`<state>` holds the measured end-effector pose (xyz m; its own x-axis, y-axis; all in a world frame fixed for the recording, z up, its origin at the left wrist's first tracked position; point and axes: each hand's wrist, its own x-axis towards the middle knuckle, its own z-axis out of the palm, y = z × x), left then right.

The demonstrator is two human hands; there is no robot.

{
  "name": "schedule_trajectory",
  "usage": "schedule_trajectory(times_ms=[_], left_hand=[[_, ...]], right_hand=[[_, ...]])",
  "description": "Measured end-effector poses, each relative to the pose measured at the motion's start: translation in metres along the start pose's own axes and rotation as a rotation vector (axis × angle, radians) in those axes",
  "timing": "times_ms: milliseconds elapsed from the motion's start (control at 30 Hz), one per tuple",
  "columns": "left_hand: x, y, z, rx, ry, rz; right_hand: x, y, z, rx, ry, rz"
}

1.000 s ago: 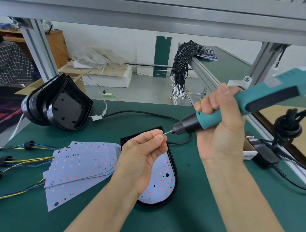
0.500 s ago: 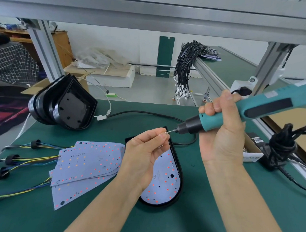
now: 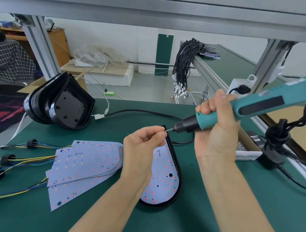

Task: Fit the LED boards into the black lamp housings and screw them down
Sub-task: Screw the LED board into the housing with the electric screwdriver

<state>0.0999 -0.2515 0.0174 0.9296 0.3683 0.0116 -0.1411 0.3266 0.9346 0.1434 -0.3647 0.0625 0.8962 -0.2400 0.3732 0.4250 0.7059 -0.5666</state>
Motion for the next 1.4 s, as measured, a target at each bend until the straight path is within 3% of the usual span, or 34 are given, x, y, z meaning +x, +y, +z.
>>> schedule_trajectory(times_ms=[233, 467, 700, 767, 833, 900, 967, 1100, 1267, 1400], left_hand=[[0.006, 0.004, -0.005, 0.005, -0.137, -0.092], [0.005, 0.002, -0.004, -0.021, -0.138, -0.092], [0.006, 0.000, -0.013, 0.055, -0.152, -0.103], [0.014, 0.000, -0.027, 0.261, -0.024, 0.001], [0.028, 0.000, -0.044, 0.805, 0.127, 0.121], [0.041, -0.001, -0.058, 1.334, 0.107, 0.103], [0.049, -0.005, -0.057, 1.552, 0.019, -0.012], [0.058, -0.010, -0.041, 1.419, 0.016, -0.016], [0.059, -0.013, -0.031, 1.019, -0.033, -0.096], [0.061, -0.015, -0.033, 0.950, -0.063, -0.074]], right_hand=[[0.009, -0.003, -0.010, 0.036, -0.148, 0.038], [0.011, 0.002, -0.014, 0.112, -0.024, 0.083], [0.016, 0.002, -0.016, 0.106, -0.010, 0.081], [0.019, 0.001, -0.019, 0.103, -0.014, 0.082], [0.021, 0.002, -0.022, 0.075, -0.022, 0.084], [0.022, 0.004, -0.025, 0.038, -0.038, 0.088], [0.022, 0.008, -0.027, 0.013, -0.037, 0.106], [0.027, 0.015, -0.034, -0.032, -0.016, 0.129], [0.033, 0.018, -0.045, -0.106, -0.040, 0.140], [0.032, 0.023, -0.050, -0.141, -0.028, 0.163]])
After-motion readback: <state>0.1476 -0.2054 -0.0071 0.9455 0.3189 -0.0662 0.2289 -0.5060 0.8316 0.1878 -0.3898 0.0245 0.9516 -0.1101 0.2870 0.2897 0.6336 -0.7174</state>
